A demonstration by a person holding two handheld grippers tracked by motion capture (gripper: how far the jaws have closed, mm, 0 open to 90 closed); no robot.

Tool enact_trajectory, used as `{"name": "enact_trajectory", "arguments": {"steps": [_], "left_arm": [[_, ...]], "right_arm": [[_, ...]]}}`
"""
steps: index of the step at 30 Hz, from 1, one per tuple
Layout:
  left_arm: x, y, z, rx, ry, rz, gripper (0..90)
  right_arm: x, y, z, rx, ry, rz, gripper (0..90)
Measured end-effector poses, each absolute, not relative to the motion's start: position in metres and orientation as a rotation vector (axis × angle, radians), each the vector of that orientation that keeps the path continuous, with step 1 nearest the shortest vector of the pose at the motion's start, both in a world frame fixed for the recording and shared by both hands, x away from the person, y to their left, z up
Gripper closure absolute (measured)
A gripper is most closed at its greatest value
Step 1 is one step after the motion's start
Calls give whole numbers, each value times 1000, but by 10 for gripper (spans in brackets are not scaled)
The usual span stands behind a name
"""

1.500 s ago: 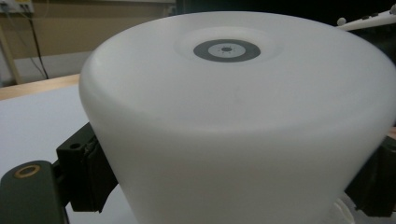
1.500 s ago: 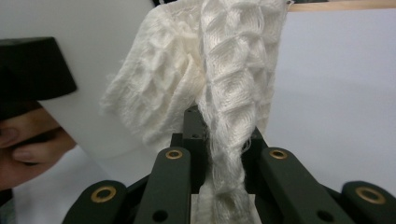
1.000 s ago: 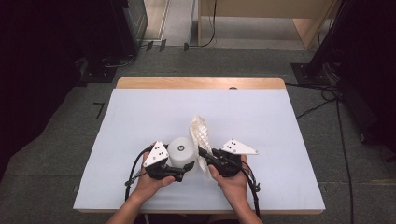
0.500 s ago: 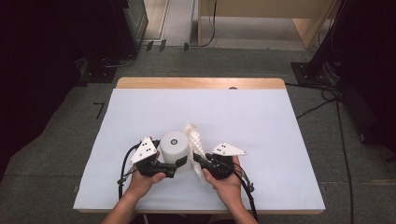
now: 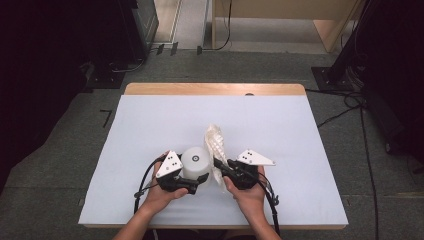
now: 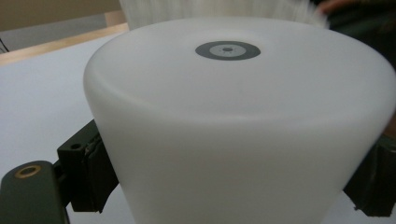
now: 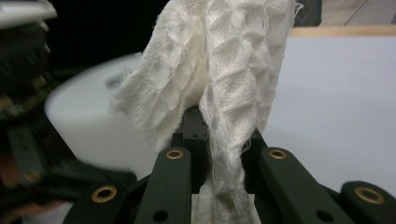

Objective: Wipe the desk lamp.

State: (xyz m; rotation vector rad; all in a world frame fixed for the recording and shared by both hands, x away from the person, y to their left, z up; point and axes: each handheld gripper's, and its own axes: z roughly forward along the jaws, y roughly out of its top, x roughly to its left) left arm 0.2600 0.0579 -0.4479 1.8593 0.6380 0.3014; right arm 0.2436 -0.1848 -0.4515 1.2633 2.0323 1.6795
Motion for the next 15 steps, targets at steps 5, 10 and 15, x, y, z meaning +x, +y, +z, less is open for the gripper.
{"name": "enact_trajectory", "arguments": {"steps": [5,10,15], "left_arm": [[261,74,-431,1769,635,276,88],[263,74,-435,1785,636,259,88],[262,64,-443,1849,629,278,88]], "right_arm": [[246,-173,-467,1266,2106,1637,800],[245,-171,-465,1256,2107,1635,800],[243,-177,-454,1258,2054,1683,800]]}}
